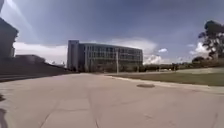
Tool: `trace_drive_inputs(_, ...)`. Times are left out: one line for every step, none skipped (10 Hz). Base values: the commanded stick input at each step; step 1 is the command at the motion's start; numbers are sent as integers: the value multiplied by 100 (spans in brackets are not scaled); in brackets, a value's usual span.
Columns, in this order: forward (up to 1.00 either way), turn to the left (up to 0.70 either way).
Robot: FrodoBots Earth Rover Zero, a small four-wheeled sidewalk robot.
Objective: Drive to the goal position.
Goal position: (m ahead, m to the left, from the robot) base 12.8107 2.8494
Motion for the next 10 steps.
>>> trace_drive_inputs(70, 0)
trace_drive_inputs(70, 0)
trace_drive_inputs(70, 0)
trace_drive_inputs(70, 0)
trace_drive_inputs(70, 0)
trace_drive_inputs(70, 0)
trace_drive_inputs(70, 0)
trace_drive_inputs(70, 0)
trace_drive_inputs(70, 0)
trace_drive_inputs(70, 0)
